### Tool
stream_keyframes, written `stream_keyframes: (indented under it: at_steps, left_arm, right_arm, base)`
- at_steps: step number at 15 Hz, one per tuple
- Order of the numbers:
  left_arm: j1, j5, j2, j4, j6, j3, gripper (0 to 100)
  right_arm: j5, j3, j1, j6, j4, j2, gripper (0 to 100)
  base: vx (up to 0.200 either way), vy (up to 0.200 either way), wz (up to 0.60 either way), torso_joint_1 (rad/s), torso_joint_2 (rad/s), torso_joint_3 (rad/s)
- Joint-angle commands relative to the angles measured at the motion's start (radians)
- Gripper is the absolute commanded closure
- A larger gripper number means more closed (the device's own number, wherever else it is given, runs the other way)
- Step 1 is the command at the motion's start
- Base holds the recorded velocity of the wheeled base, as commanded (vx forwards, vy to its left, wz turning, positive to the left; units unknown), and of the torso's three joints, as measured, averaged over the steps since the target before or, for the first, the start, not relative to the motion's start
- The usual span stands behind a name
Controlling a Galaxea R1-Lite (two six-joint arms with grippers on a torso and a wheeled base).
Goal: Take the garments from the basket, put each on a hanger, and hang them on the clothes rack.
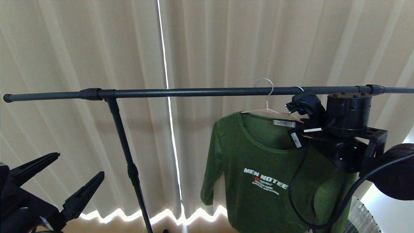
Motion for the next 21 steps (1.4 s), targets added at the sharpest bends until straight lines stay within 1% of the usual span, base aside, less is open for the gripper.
stream_keyframes:
  at_steps: [1,6,9,12,15,21]
  left_arm:
    - [0.000,0.000,0.003,0.000,0.000,0.000,0]
    - [0.000,0.000,0.005,0.001,0.000,0.000,0]
    - [-0.002,0.000,0.003,0.001,0.000,0.000,0]
    - [0.000,0.000,0.000,0.001,0.000,0.000,0]
    - [-0.002,0.000,0.000,0.001,0.000,0.000,0]
    - [0.000,0.000,-0.002,0.001,0.000,0.000,0]
  right_arm:
    - [-0.007,-0.022,0.003,-0.001,0.000,0.044,100]
    - [-0.009,-0.034,0.045,-0.004,0.002,0.055,100]
    - [-0.009,-0.079,0.092,-0.005,0.006,0.087,100]
    - [-0.009,-0.108,0.114,-0.005,0.040,0.113,100]
    - [-0.009,-0.114,0.129,-0.005,0.040,0.127,100]
    - [-0.007,-0.111,0.132,-0.004,0.040,0.124,100]
  base:
    - [0.000,0.000,0.00,0.000,0.00,0.000]
    - [0.000,0.000,0.00,0.000,0.00,0.000]
    - [0.000,0.000,0.00,0.000,0.00,0.000]
    - [0.000,0.000,0.00,0.000,0.00,0.000]
    - [0.000,0.000,0.00,0.000,0.00,0.000]
    - [0.000,0.000,0.00,0.000,0.00,0.000]
